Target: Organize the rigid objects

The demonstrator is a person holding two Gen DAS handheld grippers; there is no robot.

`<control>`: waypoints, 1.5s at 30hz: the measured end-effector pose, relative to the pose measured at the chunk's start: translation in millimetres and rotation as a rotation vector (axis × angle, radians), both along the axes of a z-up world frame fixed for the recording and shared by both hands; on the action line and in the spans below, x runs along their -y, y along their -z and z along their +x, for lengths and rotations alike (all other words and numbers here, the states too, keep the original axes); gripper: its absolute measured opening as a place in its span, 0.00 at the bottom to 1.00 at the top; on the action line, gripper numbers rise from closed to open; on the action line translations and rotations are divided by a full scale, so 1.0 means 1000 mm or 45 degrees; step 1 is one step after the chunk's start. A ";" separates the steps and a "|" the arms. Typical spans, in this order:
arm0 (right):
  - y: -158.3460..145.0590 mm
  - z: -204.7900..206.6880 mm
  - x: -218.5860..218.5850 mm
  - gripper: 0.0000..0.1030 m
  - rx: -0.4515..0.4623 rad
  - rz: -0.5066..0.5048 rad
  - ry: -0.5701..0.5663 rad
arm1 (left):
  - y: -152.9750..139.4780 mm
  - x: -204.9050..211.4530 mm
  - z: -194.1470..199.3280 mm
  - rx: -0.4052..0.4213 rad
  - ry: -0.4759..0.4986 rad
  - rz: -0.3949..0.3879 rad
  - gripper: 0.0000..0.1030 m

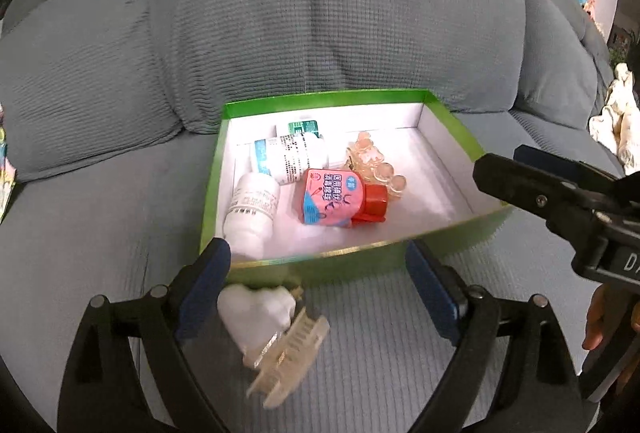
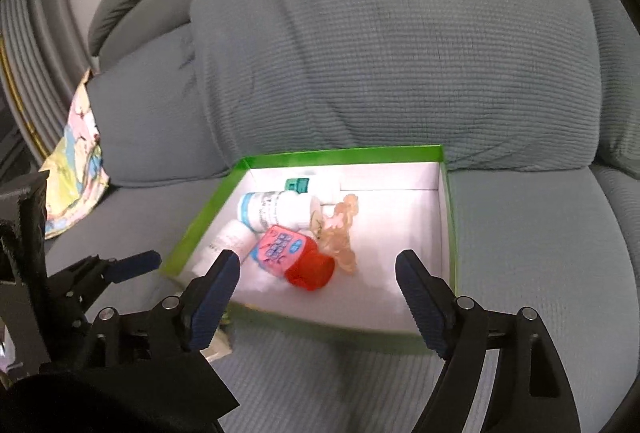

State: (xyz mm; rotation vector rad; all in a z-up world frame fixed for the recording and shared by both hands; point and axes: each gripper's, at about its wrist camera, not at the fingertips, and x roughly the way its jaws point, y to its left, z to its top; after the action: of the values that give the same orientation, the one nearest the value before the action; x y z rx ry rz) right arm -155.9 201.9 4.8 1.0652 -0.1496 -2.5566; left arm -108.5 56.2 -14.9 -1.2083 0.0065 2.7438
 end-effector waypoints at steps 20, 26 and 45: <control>-0.033 0.095 -0.001 0.80 -0.092 -0.132 -0.084 | -0.023 0.001 0.098 -0.182 -0.056 -0.079 0.99; -0.028 0.106 0.004 0.80 -0.071 -0.153 -0.102 | -0.020 0.002 0.112 -0.193 -0.062 -0.088 0.99; 0.008 0.109 0.038 0.81 0.055 -0.149 -0.155 | 0.037 0.055 0.132 -0.039 -0.107 0.071 0.99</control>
State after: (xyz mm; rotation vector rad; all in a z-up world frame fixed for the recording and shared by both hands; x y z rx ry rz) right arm -46.8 164.2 -2.9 1.0521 -0.2351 -2.3867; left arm 23.2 1.6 -51.7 -1.1780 -0.1194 2.8141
